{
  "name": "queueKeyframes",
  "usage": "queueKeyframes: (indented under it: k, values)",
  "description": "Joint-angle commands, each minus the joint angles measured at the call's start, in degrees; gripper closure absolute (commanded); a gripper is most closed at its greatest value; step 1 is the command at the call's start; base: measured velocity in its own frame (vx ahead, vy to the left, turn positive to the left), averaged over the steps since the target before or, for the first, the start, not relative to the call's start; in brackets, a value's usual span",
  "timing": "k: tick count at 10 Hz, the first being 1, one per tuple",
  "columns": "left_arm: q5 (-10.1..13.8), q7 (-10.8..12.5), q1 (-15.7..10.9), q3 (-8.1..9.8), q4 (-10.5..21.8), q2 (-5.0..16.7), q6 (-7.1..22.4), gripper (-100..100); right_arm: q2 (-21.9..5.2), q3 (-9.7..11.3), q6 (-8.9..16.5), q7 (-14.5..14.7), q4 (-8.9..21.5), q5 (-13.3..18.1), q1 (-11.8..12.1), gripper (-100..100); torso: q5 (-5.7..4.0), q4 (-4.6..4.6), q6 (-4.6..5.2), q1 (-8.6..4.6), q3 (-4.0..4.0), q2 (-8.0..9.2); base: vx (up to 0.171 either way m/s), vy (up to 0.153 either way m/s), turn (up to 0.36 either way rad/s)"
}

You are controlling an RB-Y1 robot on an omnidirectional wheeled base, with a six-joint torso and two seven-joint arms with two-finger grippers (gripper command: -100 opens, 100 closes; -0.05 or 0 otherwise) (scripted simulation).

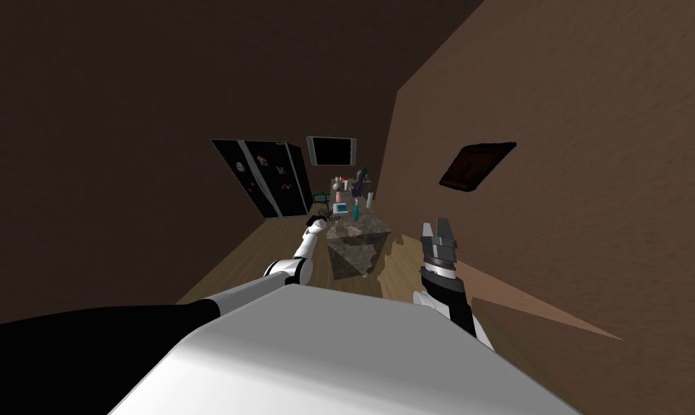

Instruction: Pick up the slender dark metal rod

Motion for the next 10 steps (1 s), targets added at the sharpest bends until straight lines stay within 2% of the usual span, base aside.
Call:
queueKeyframes:
  k: [1,2,6,7,8,10]
  values:
    - [0.0,0.0,0.0,0.0,0.0,0.0,0.0,-100,0.0,0.0,0.0,0.0,0.0,0.0,0.0,0,0.0,0.0,0.0,0.0,0.0,0.0,0.0,0.0,0.0]
    - [0.0,0.0,0.0,0.0,0.0,0.0,0.0,100,0.0,0.0,0.0,0.0,0.0,0.0,0.0,0,0.0,0.01,0.0,0.0,0.02,0.03,0.0,0.0,0.0]
    - [0.0,0.0,0.0,0.0,0.0,0.0,0.0,100,0.0,0.0,0.0,0.0,0.0,0.0,0.0,0,0.0,0.01,0.0,0.0,0.03,0.06,0.0,0.0,0.0]
    - [0.0,0.0,0.0,0.0,0.0,0.0,0.0,0,0.0,0.0,0.0,0.0,0.0,0.0,0.0,0,0.0,0.02,0.0,0.0,0.03,0.06,0.0,0.0,0.0]
    - [-0.9,-0.2,0.1,-0.63,0.1,2.2,-0.1,-100,0.0,0.0,0.0,0.0,0.0,0.0,0.0,0,0.0,0.02,0.0,0.0,0.04,0.06,-0.033,-0.01,0.046]
    - [-2.6,-0.5,0.2,-1.86,0.3,4.0,-0.3,-100,0.0,0.0,0.0,0.0,0.0,0.0,0.0,0,0.0,0.05,-0.03,0.0,0.13,0.22,-0.047,-0.008,0.08]
